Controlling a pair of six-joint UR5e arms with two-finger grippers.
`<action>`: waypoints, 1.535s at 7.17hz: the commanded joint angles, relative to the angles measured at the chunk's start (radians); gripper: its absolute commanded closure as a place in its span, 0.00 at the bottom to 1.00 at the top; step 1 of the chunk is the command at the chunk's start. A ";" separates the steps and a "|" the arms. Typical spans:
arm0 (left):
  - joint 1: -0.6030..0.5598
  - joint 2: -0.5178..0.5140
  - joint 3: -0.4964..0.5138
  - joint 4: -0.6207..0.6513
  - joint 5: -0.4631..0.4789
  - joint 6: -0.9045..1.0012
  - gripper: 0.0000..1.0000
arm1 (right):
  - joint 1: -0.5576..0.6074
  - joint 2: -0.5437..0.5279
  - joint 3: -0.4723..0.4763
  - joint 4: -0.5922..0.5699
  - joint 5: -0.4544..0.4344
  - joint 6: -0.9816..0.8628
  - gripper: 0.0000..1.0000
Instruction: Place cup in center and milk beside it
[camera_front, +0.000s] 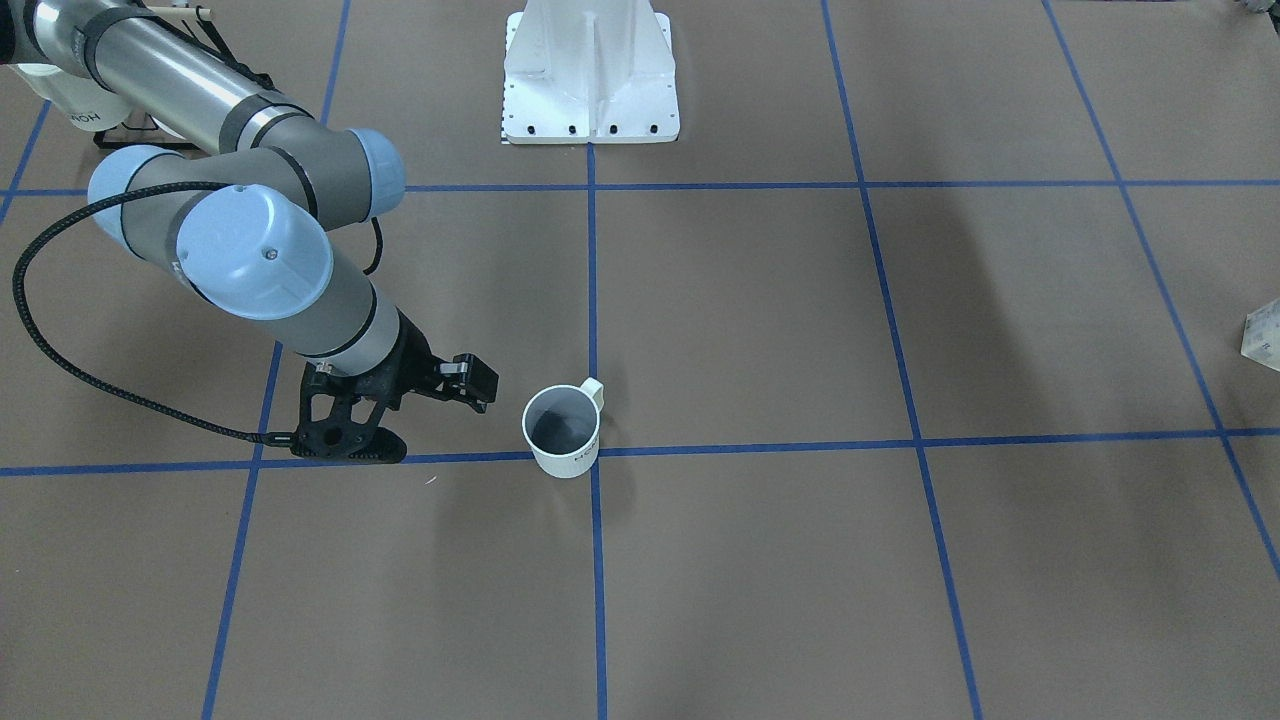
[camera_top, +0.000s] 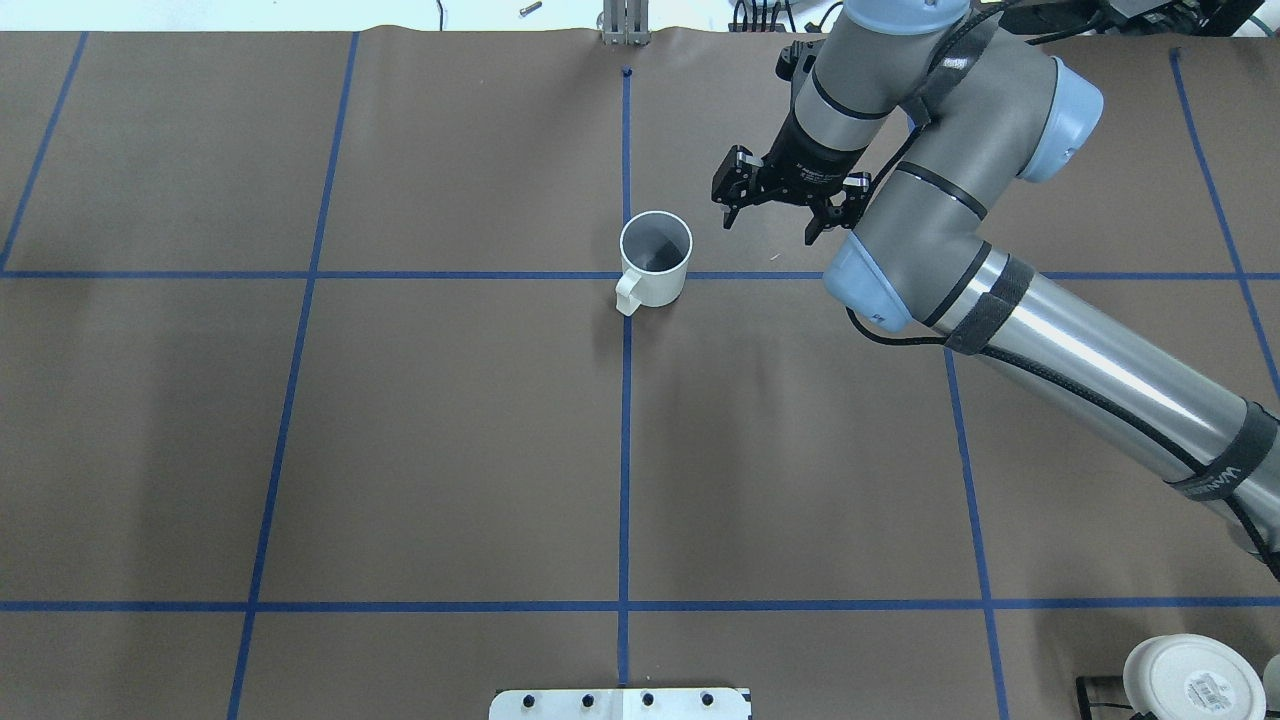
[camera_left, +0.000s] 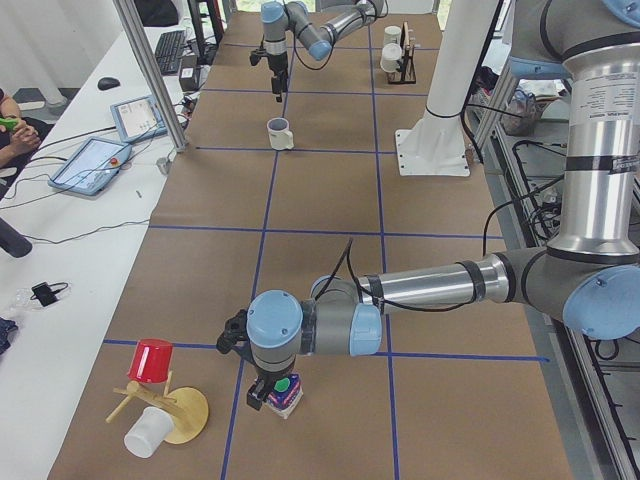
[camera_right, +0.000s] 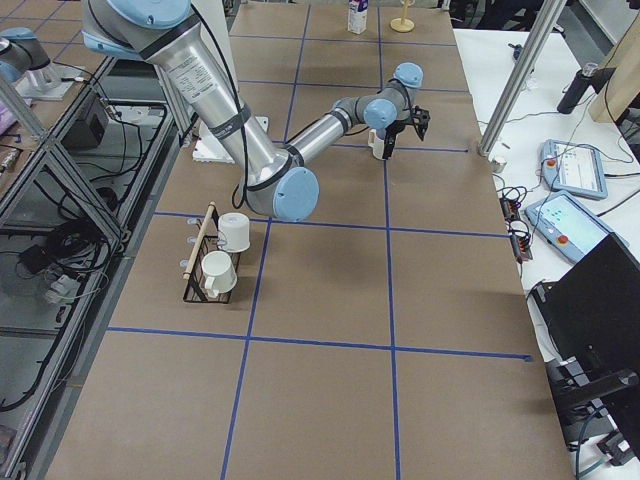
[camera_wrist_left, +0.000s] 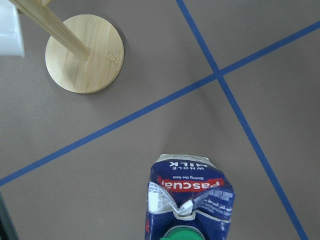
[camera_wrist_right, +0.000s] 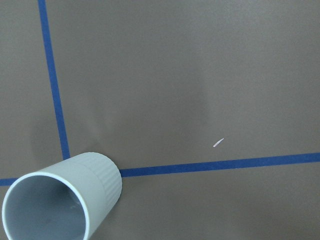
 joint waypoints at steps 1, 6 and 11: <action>0.035 -0.003 0.006 -0.022 0.000 -0.041 0.01 | 0.000 -0.004 0.000 0.000 0.000 -0.001 0.00; 0.066 -0.005 0.073 -0.087 0.000 -0.042 0.01 | -0.002 -0.007 0.000 -0.001 -0.002 -0.001 0.00; 0.078 -0.023 0.097 -0.114 0.000 -0.066 0.73 | -0.002 -0.007 0.000 0.000 0.000 -0.001 0.00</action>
